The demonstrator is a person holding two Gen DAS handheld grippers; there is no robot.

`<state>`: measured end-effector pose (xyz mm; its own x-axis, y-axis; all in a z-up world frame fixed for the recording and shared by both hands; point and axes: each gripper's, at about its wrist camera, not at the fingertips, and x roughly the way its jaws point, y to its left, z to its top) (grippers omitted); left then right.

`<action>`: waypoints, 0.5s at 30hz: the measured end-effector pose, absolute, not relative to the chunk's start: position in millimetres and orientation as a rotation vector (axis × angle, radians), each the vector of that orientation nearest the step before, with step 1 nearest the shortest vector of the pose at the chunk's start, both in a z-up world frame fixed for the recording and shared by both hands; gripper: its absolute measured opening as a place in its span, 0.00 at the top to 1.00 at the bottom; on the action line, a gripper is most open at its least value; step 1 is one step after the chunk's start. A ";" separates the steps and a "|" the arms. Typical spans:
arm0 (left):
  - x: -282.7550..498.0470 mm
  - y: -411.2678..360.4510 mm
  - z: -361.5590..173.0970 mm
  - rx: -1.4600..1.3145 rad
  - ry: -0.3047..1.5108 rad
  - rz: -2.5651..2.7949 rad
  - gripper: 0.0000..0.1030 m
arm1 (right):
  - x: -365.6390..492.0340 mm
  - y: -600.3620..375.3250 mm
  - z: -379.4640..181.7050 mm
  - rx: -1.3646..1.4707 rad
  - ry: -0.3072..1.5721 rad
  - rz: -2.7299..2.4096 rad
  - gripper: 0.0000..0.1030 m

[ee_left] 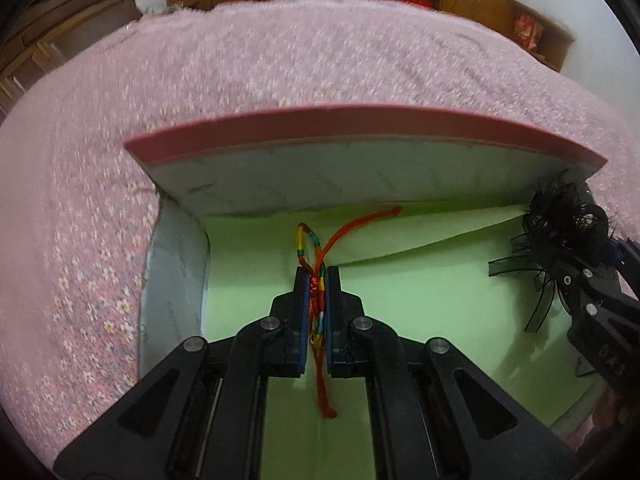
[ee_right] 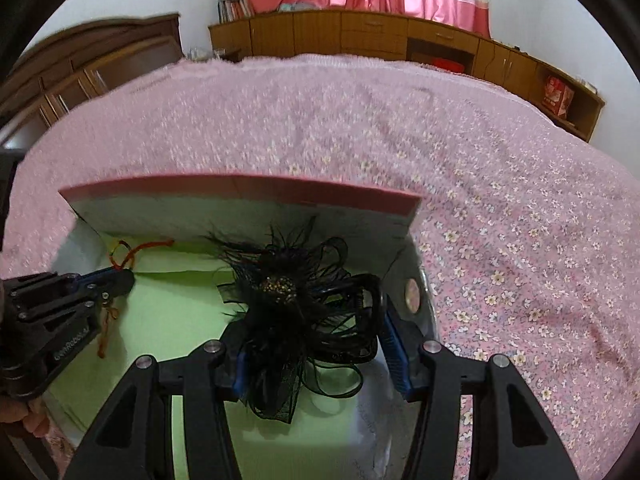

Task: Organize jewelry
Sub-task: 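Carry both held items into the shoebox and open both tools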

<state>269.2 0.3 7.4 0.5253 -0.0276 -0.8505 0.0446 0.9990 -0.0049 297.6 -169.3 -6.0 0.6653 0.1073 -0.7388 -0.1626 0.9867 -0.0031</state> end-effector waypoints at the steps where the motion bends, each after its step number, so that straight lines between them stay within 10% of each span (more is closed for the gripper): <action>1: 270.3 2.0 6.9 0.013 1.019 -0.038 1.00 | 298.8 -167.9 -7.5 -0.085 0.834 0.149 0.46; 15: 277.1 2.9 7.5 -0.006 1.040 -0.049 0.87 | 308.7 -154.1 -22.2 -0.192 0.924 0.139 0.35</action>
